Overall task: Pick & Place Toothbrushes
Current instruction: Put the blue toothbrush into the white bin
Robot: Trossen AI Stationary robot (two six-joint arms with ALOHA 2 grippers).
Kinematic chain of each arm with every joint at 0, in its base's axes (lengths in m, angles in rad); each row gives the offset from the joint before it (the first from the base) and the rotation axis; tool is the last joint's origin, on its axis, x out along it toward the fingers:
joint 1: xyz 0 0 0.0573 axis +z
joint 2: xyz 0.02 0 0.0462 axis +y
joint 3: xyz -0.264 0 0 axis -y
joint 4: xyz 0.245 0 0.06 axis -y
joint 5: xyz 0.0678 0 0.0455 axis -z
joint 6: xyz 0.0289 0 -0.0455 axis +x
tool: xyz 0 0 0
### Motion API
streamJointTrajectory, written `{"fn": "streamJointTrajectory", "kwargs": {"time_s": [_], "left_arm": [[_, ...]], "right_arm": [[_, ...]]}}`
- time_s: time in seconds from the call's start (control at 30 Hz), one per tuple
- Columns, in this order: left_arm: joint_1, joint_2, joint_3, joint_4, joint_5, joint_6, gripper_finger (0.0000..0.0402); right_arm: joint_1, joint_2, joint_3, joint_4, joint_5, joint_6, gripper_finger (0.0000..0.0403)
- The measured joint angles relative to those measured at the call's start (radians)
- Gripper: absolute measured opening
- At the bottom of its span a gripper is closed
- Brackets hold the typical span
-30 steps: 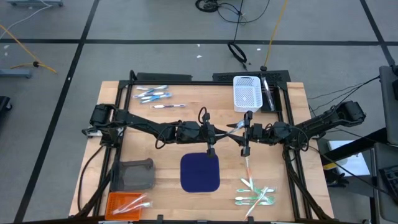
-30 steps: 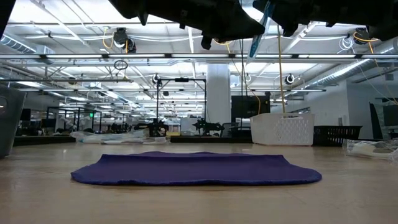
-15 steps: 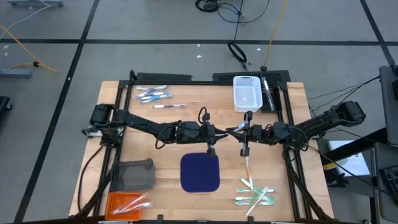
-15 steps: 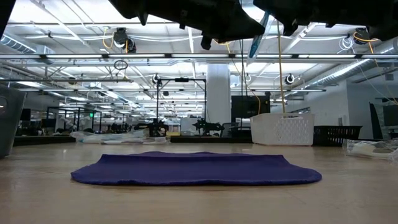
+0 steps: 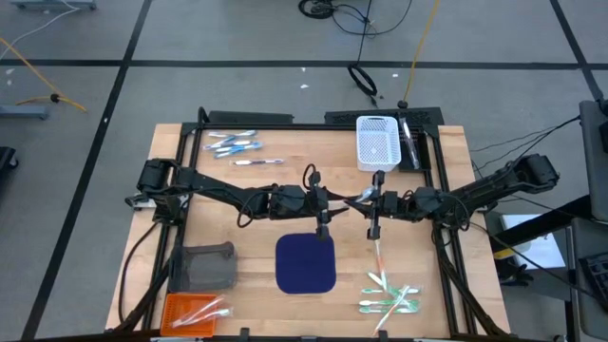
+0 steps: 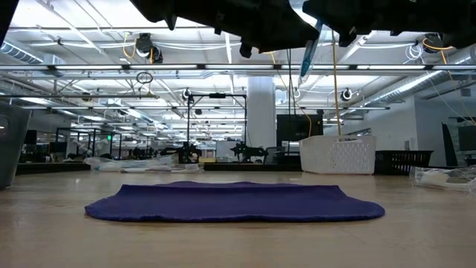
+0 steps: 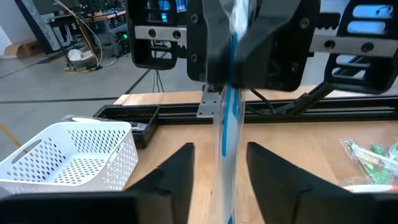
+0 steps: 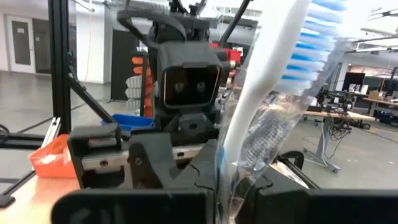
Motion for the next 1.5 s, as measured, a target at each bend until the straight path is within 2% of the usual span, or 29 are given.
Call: {"fn": "streamJointTrajectory", "kwargs": {"time_s": [0.17, 0.27, 0.37, 0.53, 0.7, 0.87, 0.97, 1.33, 1.5], "left_arm": [[0.000, 0.000, 0.000, -0.006, 0.000, -0.003, 0.0193], [0.000, 0.000, 0.000, -0.005, 0.000, -0.003, 0.0208], [0.000, 0.000, 0.000, -0.008, 0.000, -0.019, 0.0214], [0.000, 0.000, 0.000, -0.030, 0.000, -0.081, 0.0208], [-0.005, 0.000, 0.000, -0.042, 0.000, -0.148, 0.0199], [-0.015, 0.000, 0.000, -0.055, 0.000, -0.174, 0.0194], [-0.024, 0.000, 0.000, -0.059, 0.001, -0.173, 0.0194], [-0.037, 0.000, 0.000, -0.059, 0.001, -0.173, 0.0195], [-0.036, 0.000, 0.000, -0.058, 0.001, -0.174, 0.0196]], "right_arm": [[0.000, -0.040, 0.000, -0.072, 0.006, 0.007, 0.0008], [0.000, -0.087, 0.000, -0.159, 0.073, 0.008, 0.0008], [-0.001, -0.137, 0.000, -0.232, 0.160, 0.008, 0.0008], [-0.032, -0.202, 0.000, -0.276, 0.213, 0.008, 0.0008], [-0.138, -0.231, 0.000, -0.318, 0.235, 0.010, 0.0008], [-0.294, -0.231, 0.000, -0.367, 0.279, 0.029, 0.0008], [-0.400, -0.231, 0.000, -0.390, 0.242, 0.069, 0.0008], [-0.786, -0.200, 0.000, -0.426, -0.078, 0.238, 0.0008], [-0.907, -0.130, 0.000, -0.427, -0.214, 0.321, 0.0008]]}}
